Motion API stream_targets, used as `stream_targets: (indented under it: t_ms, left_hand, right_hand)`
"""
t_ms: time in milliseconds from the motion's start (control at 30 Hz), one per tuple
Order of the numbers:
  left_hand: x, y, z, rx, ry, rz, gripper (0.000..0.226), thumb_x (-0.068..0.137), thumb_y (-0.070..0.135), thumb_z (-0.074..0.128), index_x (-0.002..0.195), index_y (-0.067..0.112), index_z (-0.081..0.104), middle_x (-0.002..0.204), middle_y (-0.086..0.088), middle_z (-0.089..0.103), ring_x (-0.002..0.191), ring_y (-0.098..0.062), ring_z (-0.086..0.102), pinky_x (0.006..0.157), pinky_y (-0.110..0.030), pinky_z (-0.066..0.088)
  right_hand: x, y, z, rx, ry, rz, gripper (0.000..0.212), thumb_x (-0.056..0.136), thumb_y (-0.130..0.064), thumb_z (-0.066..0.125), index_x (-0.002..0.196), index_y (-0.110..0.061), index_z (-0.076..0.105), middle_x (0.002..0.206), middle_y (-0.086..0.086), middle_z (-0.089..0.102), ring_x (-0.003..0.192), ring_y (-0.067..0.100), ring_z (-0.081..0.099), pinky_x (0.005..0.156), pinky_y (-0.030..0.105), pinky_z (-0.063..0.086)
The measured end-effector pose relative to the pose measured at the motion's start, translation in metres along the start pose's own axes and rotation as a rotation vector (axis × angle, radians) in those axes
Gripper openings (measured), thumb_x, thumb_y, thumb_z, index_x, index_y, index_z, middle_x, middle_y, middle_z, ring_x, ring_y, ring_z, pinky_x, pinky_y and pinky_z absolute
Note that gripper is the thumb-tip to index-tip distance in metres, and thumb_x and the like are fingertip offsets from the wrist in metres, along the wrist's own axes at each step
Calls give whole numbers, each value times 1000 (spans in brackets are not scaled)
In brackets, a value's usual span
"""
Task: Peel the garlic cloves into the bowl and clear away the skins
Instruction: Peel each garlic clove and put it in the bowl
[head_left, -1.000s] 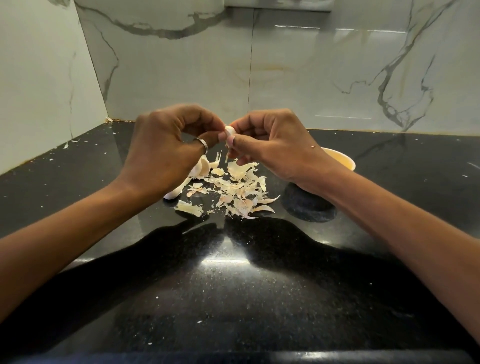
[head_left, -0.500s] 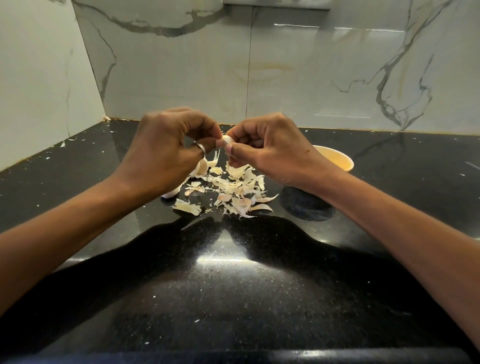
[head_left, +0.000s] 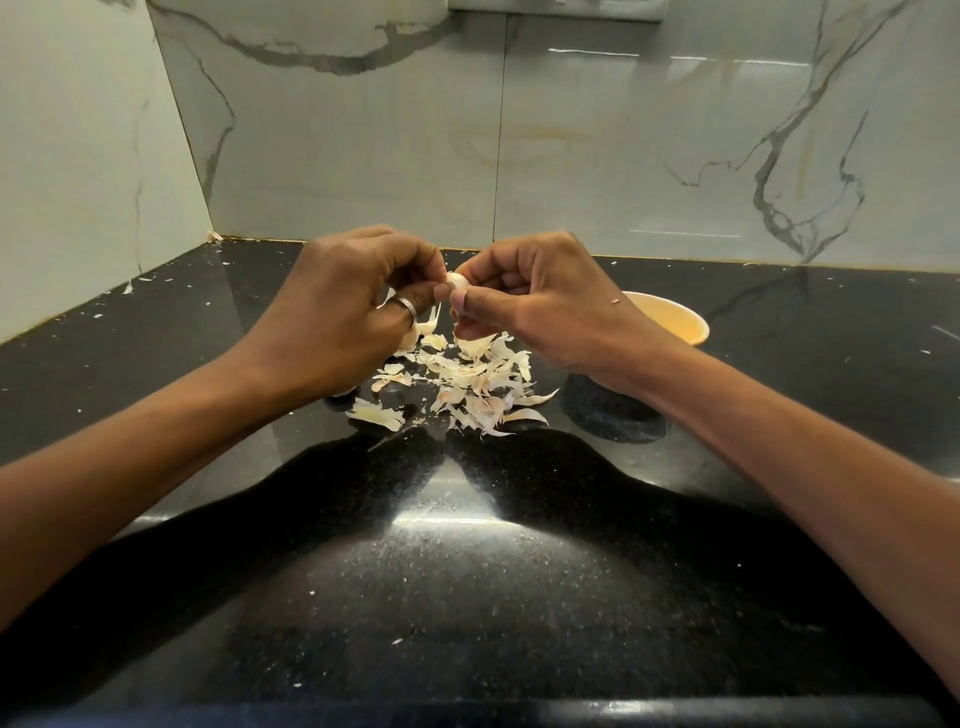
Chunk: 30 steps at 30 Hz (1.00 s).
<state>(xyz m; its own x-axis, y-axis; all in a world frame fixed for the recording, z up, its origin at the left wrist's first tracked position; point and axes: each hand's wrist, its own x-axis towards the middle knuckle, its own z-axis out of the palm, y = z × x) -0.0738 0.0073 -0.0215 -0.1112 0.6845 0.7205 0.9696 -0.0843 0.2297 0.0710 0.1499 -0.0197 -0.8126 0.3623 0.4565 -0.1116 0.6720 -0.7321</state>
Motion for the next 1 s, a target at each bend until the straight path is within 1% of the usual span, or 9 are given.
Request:
stream_targets:
  t_ms: [100, 233, 400, 467, 600, 633, 733, 867, 1000]
  left_hand:
    - [0, 1, 2, 3, -6, -5, 6, 92, 10, 70, 98, 12, 68, 88, 4, 62, 78, -5, 61, 69, -9, 43]
    - [-1, 1, 4, 31, -5, -2, 5, 95, 10, 67, 100, 10, 65, 90, 2, 60, 71, -14, 53, 69, -7, 38]
    - [0, 1, 4, 35, -29, -16, 5, 98, 12, 63, 103, 12, 62, 93, 2, 57, 78, -13, 51, 68, -8, 38]
    - [0, 2, 4, 30, -42, -10, 6, 98, 13, 62, 104, 12, 62, 94, 1, 58, 81, -17, 53, 70, -13, 42]
    - [0, 2, 4, 18, -30, -2, 7, 98, 13, 63, 105, 12, 62, 95, -1, 59, 82, -22, 58, 70, -39, 54]
    - [0, 2, 4, 14, -25, -1, 7, 98, 13, 63, 105, 12, 62, 96, -1, 59, 81, -21, 58, 70, -37, 54]
    - [1, 1, 4, 20, -33, 6, 5, 98, 13, 63, 102, 12, 61, 95, 0, 60, 79, -17, 55, 69, -13, 44]
    - [-1, 0, 6, 24, -54, 33, 5, 97, 12, 64, 100, 13, 61, 95, 2, 59, 76, -10, 49, 69, -7, 37]
    - [-2, -1, 6, 32, -88, 42, 4, 98, 15, 62, 101, 16, 58, 94, 7, 54, 77, -8, 46, 70, -7, 34]
  right_hand:
    - [1, -1, 2, 82, -1, 28, 5, 93, -6, 73, 98, -6, 75, 88, 12, 77, 78, 20, 76, 81, 37, 64]
    - [2, -1, 3, 157, 8, 71, 15, 93, -5, 73, 105, 3, 74, 96, 21, 76, 85, 29, 76, 85, 41, 64]
    - [2, 0, 4, 218, 23, 109, 20, 91, -5, 74, 107, 7, 72, 100, 23, 76, 92, 35, 76, 88, 43, 63]
    - [2, 1, 4, 260, 23, 131, 21, 91, -4, 74, 108, 8, 70, 102, 24, 75, 96, 38, 75, 90, 44, 62]
    - [1, -3, 3, 434, -7, 185, 22, 93, 2, 69, 111, 14, 66, 104, 23, 74, 91, 30, 72, 90, 38, 62]
    - [1, -5, 3, 494, -27, 206, 24, 94, 1, 68, 112, 16, 65, 103, 22, 74, 91, 29, 72, 90, 37, 62]
    - [1, -9, 0, 632, -77, 267, 35, 97, -7, 65, 115, 22, 60, 97, 19, 73, 94, 30, 71, 91, 32, 61]
    - [0, -10, -1, 687, -74, 322, 38, 98, -7, 64, 117, 25, 58, 91, 17, 75, 90, 29, 74, 83, 27, 62]
    - [-1, -12, 1, 672, -43, 362, 18, 97, -1, 61, 106, 14, 65, 89, 20, 70, 88, 28, 72, 76, 24, 62]
